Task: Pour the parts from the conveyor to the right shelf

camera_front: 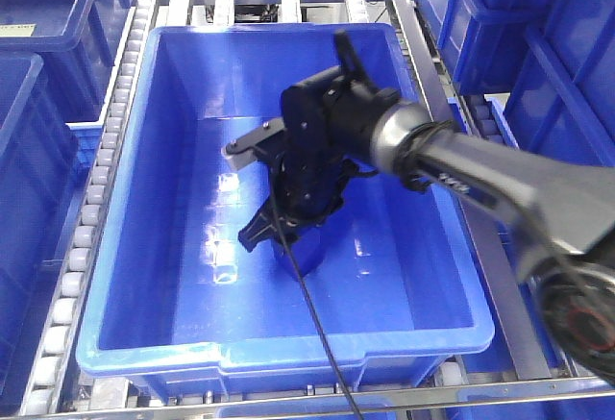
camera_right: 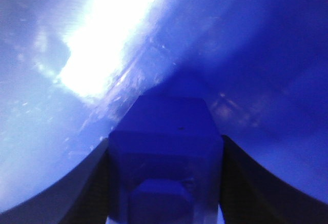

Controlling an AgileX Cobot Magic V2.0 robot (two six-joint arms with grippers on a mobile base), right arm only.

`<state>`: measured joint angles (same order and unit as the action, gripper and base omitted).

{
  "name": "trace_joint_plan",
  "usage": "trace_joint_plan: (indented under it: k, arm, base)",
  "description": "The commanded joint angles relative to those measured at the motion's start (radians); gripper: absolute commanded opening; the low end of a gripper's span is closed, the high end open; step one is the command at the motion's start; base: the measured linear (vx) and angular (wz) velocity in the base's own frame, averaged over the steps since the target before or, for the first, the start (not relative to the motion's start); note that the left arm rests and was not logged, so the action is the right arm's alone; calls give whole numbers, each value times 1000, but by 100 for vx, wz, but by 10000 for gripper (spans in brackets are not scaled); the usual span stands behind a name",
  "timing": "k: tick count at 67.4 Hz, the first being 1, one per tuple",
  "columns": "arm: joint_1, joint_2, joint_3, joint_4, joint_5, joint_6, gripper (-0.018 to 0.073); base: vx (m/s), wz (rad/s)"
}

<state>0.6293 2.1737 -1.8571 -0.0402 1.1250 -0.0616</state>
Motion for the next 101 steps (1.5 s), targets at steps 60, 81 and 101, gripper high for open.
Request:
trace_joint_plan:
  k: [60,81,101]
  arm:
    - [-5,-183,-36,-8,-83,53,514]
    - [-5,-275,51,-8,-79,83,-13]
    - [-2,-474,359,-9,-313,153,-10]
  base:
    - [0,0]
    - [0,0]
    - [0,0]
